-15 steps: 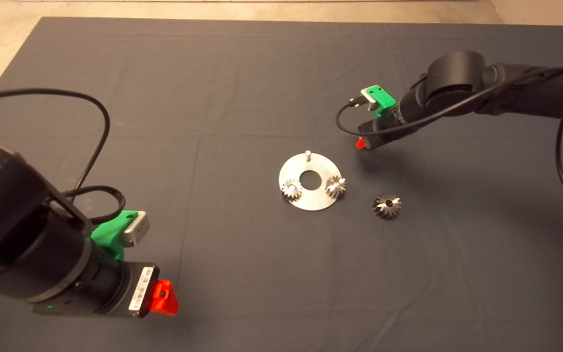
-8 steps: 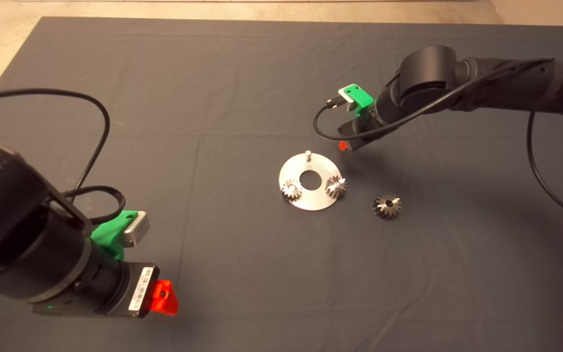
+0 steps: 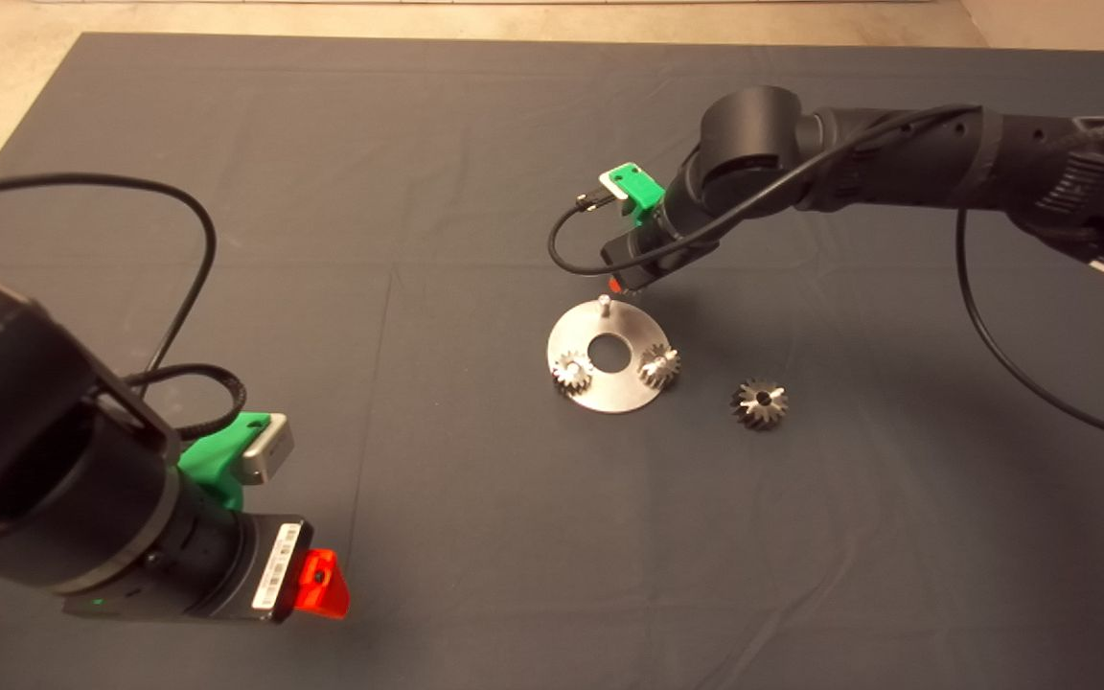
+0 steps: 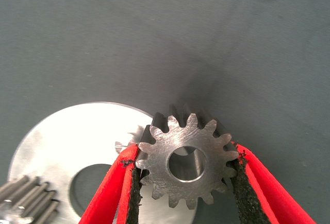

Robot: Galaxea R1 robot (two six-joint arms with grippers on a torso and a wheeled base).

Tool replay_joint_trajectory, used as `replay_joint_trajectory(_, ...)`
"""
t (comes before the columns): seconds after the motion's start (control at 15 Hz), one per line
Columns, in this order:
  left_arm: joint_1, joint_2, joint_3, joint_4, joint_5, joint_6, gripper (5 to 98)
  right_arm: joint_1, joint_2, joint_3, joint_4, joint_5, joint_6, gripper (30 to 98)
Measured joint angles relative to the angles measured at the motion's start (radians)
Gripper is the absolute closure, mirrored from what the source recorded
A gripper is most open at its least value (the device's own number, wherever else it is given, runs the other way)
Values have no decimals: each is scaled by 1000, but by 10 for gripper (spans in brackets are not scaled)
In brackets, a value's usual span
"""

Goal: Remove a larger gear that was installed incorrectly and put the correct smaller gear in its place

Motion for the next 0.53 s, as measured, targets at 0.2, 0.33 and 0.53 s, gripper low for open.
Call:
replay_joint_trajectory(0.2,0,0,0,0,0,0,61,0,24,-13,0,-3,0,891)
replay_joint_trajectory(0.33,0,0,0,0,0,0,61,0,31,-14,0,-9,0,891)
replay_joint_trajectory(0.53,0,0,0,0,0,0,61,5,30,-14,0,-21,0,891)
